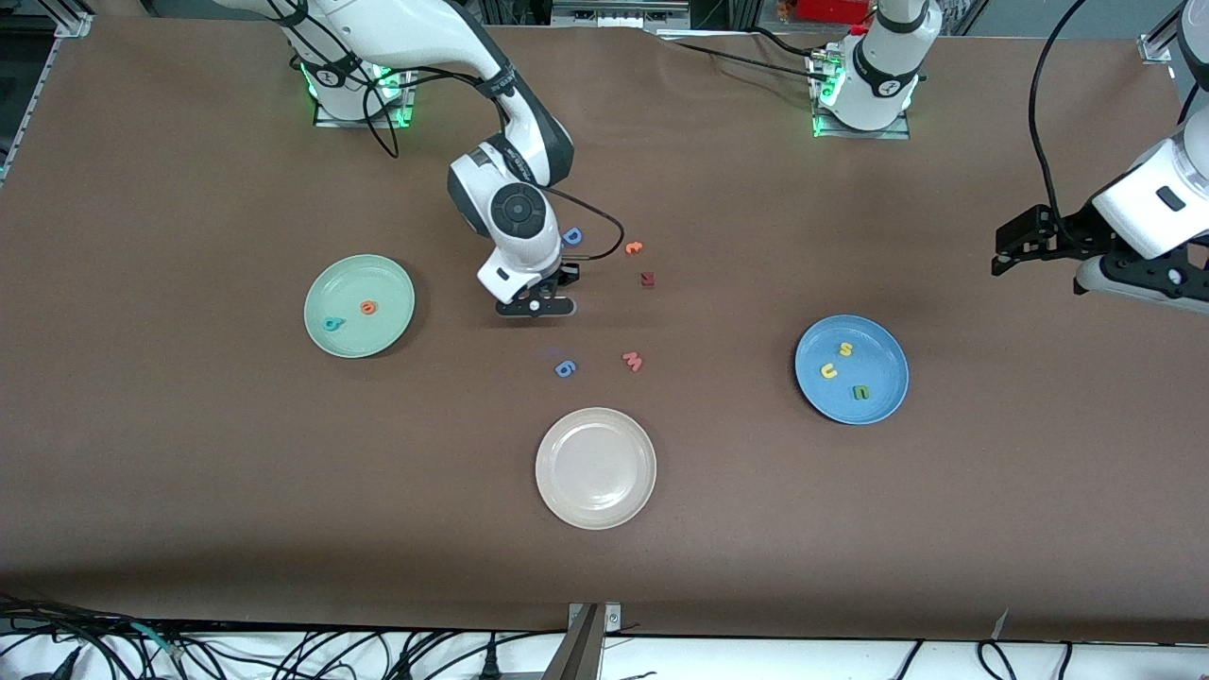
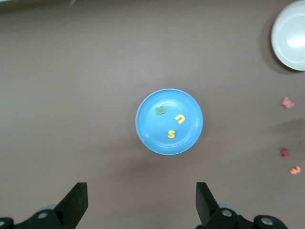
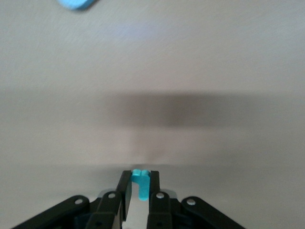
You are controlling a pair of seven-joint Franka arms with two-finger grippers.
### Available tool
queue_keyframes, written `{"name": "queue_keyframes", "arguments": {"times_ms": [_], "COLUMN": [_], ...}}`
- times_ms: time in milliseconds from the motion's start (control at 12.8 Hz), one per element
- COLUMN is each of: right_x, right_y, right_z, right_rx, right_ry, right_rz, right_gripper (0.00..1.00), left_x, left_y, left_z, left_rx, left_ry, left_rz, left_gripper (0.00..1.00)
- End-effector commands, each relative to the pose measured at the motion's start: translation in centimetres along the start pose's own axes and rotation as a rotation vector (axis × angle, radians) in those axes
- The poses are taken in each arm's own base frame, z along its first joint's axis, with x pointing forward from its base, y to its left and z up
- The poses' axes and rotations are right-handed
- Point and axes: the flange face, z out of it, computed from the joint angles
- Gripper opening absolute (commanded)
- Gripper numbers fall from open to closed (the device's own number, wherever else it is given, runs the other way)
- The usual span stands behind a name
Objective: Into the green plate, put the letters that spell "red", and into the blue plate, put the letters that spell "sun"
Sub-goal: 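Put the 1 on the green plate while the left gripper returns to rest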
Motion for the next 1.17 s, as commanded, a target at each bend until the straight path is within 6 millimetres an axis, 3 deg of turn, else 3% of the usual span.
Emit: {"name": "queue_keyframes", "arguments": {"times_ms": [0, 156, 312, 468, 546, 702, 936, 1092], "right_x": [1.3, 2.8, 3.8, 5.3, 6.0, 6.7, 7.2, 7.1], "right_y": [3.5, 6.9, 10.5, 15.3, 18.2, 22.8, 30.9, 33.0], "right_z": [-3.8, -5.6, -7.5, -8.7, -8.6, -8.2, -5.2, -3.5], "right_rx": [-0.026, -0.043, -0.061, -0.075, -0.086, -0.100, -0.078, -0.073], "right_ry": [-0.015, -0.035, -0.064, -0.094, -0.120, -0.176, -0.246, -0.279], "right_rz": [-0.019, -0.045, -0.070, -0.122, -0.143, -0.180, -0.181, -0.188], "right_gripper": [0.06, 0.06, 0.06, 0.07, 0.07, 0.07, 0.07, 0.07], "left_x": [-2.2, -1.4, -1.9, -2.2, -2.3, -3.0, -3.1, -3.2], "left_y": [-0.3, -0.7, -0.3, 1.0, 1.2, 3.4, 2.0, 2.3], "left_z": [-1.0, -1.1, -1.1, -0.9, -0.9, -1.3, -1.2, -1.3], "left_rx": [0.046, 0.042, 0.038, 0.037, 0.037, 0.052, 0.038, 0.037], "left_ry": [0.025, 0.076, 0.043, 0.003, -0.005, -0.022, -0.025, -0.024], "left_rz": [-0.073, -0.076, -0.076, -0.050, -0.051, -0.052, -0.105, -0.108], "left_gripper": [1.00, 1.00, 1.00, 1.00, 1.00, 1.00, 1.00, 1.00]}}
